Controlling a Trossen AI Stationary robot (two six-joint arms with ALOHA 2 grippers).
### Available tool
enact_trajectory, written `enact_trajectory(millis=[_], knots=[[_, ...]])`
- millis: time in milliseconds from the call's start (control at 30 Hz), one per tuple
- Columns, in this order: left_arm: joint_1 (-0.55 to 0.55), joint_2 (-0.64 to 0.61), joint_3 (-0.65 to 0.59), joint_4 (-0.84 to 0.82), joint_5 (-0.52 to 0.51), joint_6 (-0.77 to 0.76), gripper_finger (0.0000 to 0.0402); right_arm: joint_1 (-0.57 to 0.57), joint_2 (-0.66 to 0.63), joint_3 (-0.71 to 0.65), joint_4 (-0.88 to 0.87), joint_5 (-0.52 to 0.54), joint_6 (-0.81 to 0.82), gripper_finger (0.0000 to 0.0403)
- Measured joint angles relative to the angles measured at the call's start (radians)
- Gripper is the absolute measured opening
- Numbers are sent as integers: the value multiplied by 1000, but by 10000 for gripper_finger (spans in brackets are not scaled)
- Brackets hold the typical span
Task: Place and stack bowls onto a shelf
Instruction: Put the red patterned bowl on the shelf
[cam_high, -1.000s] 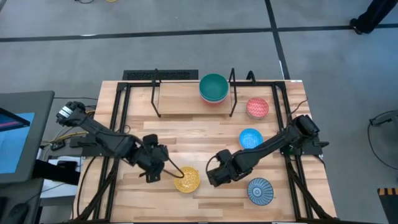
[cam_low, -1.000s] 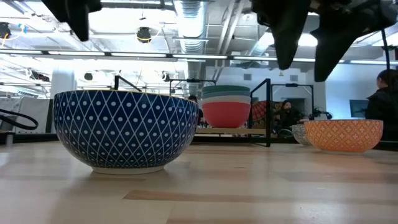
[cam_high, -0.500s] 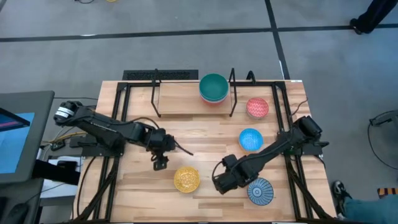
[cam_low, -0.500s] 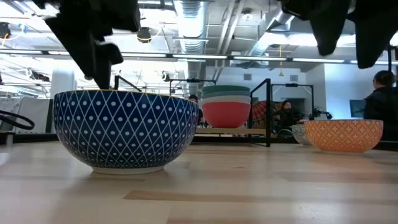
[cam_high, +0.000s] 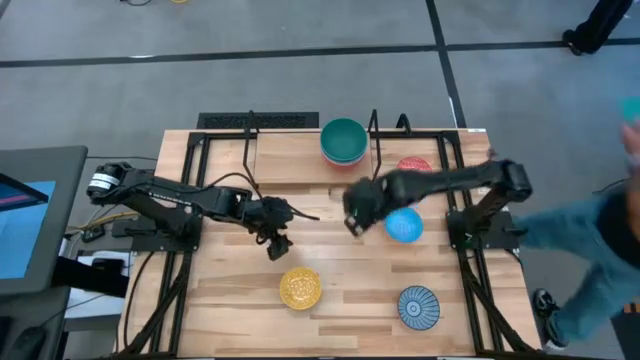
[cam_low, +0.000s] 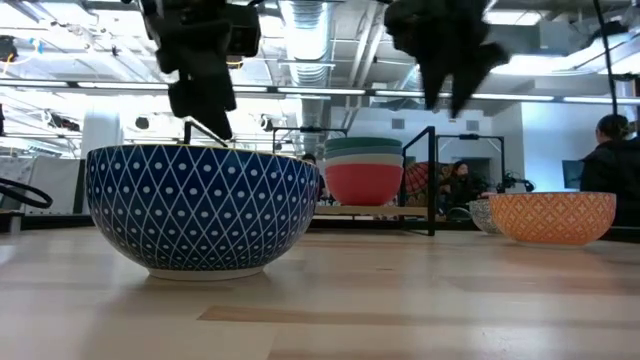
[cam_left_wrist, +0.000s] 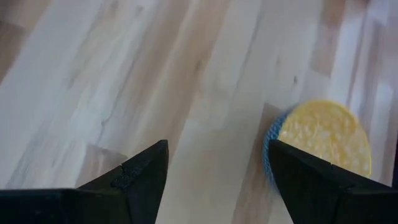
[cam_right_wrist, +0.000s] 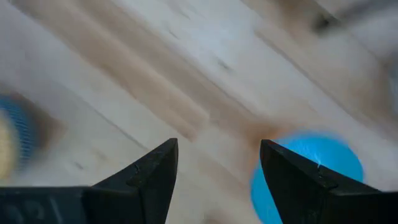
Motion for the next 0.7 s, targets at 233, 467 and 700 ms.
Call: enact_trajectory(millis=[233,467,700], knots=[[-31,79,2,117,-92,-165,258,-158,-68,-150,422,-147,-125,255],[-68,143,1,114,-74,-336,258,-164,-33,-152,510,-134,-203,255],[-128,215,1,117,13,-369,238,-160,-29,-151,643,-146,-194,255]])
